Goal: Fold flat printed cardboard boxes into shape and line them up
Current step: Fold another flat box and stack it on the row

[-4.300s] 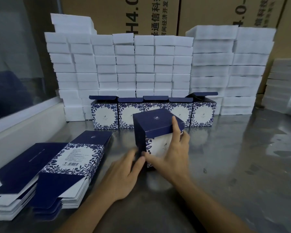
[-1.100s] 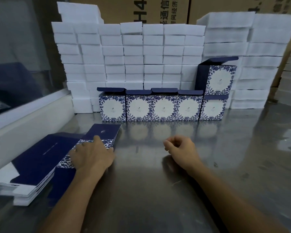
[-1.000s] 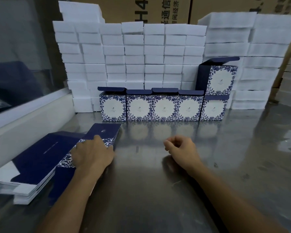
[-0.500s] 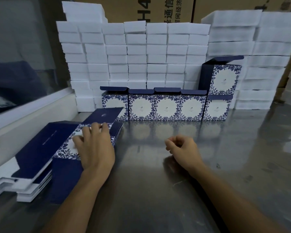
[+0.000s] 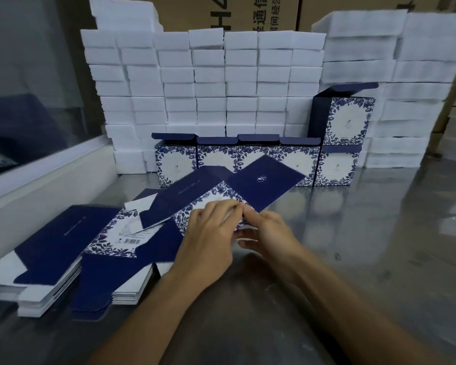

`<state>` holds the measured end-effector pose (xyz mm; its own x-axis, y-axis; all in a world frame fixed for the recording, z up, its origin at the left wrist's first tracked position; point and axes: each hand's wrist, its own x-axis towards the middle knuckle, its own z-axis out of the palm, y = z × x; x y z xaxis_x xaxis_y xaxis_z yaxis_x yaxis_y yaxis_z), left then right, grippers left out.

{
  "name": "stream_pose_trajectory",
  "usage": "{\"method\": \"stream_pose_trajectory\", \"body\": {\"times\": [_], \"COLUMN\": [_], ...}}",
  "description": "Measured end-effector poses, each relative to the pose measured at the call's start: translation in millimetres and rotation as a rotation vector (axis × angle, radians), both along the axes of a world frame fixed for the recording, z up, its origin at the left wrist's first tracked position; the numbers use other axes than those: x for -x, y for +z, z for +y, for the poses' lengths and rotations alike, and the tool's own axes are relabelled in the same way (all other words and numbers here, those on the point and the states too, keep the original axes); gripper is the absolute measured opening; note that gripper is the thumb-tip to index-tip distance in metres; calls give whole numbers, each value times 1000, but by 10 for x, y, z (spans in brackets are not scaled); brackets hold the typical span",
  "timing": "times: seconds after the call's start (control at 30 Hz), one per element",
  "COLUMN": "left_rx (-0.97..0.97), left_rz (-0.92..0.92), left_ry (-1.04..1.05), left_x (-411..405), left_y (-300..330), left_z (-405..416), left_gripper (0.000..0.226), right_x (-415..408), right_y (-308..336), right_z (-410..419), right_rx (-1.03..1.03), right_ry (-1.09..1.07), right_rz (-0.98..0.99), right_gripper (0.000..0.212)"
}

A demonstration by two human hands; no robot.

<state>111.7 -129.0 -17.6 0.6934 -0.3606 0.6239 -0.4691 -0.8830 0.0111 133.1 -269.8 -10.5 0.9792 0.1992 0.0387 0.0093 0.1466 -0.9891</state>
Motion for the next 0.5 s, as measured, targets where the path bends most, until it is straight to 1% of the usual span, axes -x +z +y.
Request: {"method": "stream_pose_trajectory", "body": {"times": [0.07, 0.13, 0.3, 0.4, 0.5], "left_rx": [62, 93, 285, 390, 541], "left_rz": [51, 53, -65, -89, -6], "left_ry": [14, 112, 360, 399, 379], "left_x": [-20, -48, -74, -49, -55], "left_y": [-16, -8, 82, 128, 166], "left_z": [69, 130, 257, 314, 353], "left_gripper": [55, 56, 54, 54, 54], "right_x": [-37, -91, -224, -263, -298], "right_y": [-15, -30, -31, -43, -39], "right_z": [-22, -94, -387, -503, -601], "right_rx": [47, 77, 49, 54, 62], "right_ry": [-113, -227, -416, -461, -511], "right_rz": [-7, -34, 0, 45, 86], "right_gripper": [31, 33, 42, 44, 43]}}
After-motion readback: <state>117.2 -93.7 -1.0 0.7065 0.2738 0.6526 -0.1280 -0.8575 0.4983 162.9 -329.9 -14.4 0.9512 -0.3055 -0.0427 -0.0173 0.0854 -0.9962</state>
